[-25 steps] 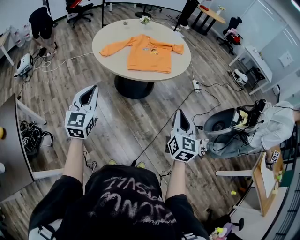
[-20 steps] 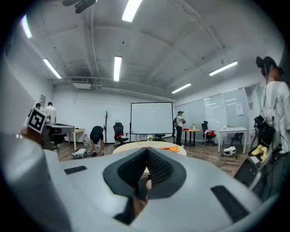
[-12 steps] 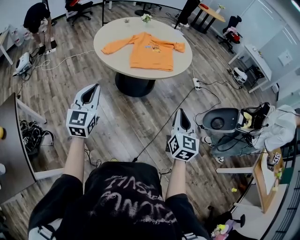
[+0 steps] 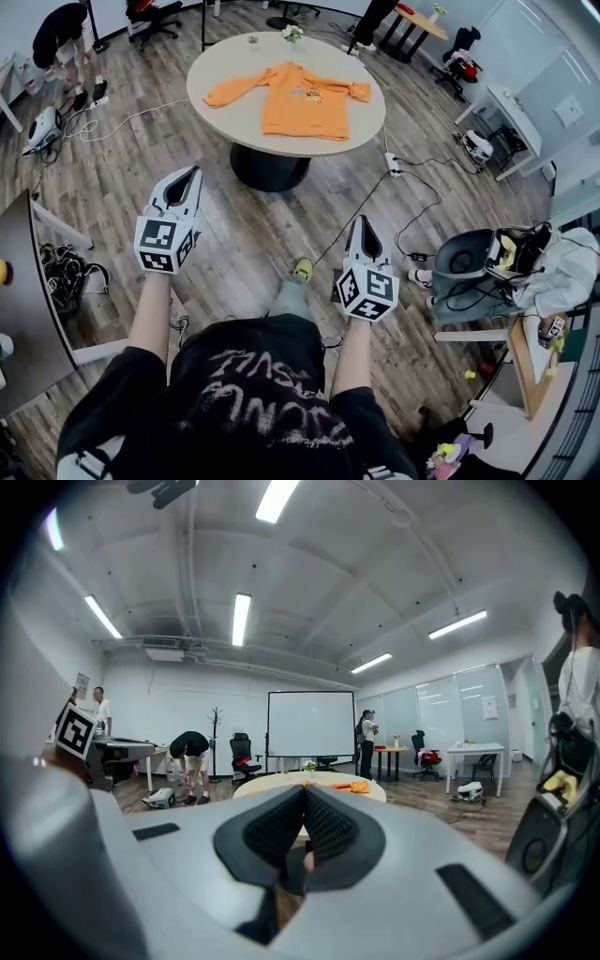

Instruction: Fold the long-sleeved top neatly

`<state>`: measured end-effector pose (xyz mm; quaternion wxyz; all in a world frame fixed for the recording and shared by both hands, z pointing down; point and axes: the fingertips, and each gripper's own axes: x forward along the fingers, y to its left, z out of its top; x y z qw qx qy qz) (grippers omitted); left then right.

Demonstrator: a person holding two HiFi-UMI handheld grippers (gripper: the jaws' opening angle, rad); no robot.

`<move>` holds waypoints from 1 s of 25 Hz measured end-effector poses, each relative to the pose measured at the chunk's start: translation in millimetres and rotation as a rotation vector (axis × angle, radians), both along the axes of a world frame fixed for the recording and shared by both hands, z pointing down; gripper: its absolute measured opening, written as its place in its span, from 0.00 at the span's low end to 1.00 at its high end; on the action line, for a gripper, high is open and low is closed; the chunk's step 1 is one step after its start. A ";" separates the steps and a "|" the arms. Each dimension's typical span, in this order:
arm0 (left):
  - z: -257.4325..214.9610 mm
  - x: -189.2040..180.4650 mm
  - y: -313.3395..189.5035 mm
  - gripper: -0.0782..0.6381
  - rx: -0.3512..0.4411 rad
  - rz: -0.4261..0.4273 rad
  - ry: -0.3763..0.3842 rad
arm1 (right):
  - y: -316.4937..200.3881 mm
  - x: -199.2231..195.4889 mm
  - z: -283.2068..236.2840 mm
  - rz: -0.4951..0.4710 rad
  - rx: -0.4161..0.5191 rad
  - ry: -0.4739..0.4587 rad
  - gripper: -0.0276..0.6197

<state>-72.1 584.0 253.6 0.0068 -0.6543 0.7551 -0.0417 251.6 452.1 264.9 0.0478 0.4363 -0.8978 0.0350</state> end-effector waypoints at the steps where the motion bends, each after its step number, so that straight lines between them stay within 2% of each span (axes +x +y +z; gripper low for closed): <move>1: 2.0 -1.0 -3.3 0.12 -0.001 0.001 0.003 | -2.5 -1.3 1.2 -0.001 -0.002 0.002 0.05; 13: 25.4 -23.2 -53.2 0.12 -0.039 -0.012 -0.006 | -61.6 -29.2 25.6 -0.016 -0.029 -0.022 0.05; 20: 38.2 -57.4 -103.9 0.12 -0.089 -0.060 -0.010 | -130.6 -59.4 39.4 -0.049 -0.072 -0.039 0.05; 25: 50.8 -70.0 -162.2 0.12 -0.135 -0.072 -0.016 | -195.7 -75.5 50.5 -0.068 -0.094 -0.024 0.05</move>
